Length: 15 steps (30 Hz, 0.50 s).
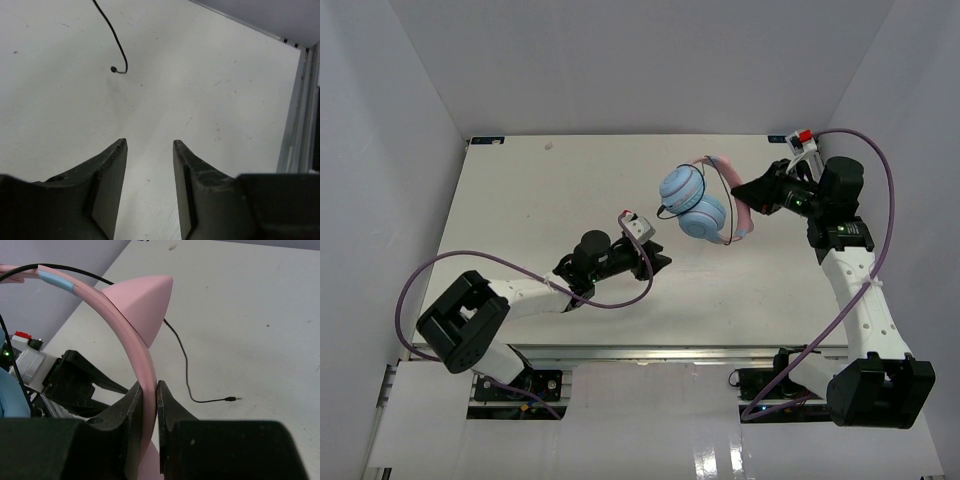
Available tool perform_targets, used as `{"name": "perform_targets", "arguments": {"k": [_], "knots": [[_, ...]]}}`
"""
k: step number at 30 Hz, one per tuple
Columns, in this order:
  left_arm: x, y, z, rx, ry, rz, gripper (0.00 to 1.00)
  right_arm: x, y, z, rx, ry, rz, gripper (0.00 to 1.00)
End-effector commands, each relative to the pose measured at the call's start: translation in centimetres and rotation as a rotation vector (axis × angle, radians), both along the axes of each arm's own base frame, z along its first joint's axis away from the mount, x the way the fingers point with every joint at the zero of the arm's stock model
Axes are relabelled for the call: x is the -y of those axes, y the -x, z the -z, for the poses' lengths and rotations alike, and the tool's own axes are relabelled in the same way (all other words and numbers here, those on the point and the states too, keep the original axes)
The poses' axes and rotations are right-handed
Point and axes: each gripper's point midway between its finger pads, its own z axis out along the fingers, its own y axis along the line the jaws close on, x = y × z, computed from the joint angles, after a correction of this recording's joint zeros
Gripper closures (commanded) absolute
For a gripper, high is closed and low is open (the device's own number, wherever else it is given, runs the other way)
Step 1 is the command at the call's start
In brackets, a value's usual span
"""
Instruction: Wrap the headphones
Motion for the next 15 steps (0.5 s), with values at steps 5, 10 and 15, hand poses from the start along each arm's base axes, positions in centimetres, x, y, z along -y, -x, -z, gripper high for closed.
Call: {"name": "perform_targets", "arguments": {"k": [5,10,15], "knots": [[1.0,-1.9,-4.6,0.162,0.174,-0.058,0.18,-0.1,0.7,-5.8,0.112,-0.062,0.013,0.92],[3.3,-3.8,-4.9,0.175,0.217,-0.044,0.06,-0.4,1.4,-7.0,0.114,-0.084,-0.003,0.92],[4.9,-5.6,-3.5,0.139,0.259,-0.065,0.08,-0.6,2.3,-8.4,0.12,-0.1,-0.017,0.92]]}}
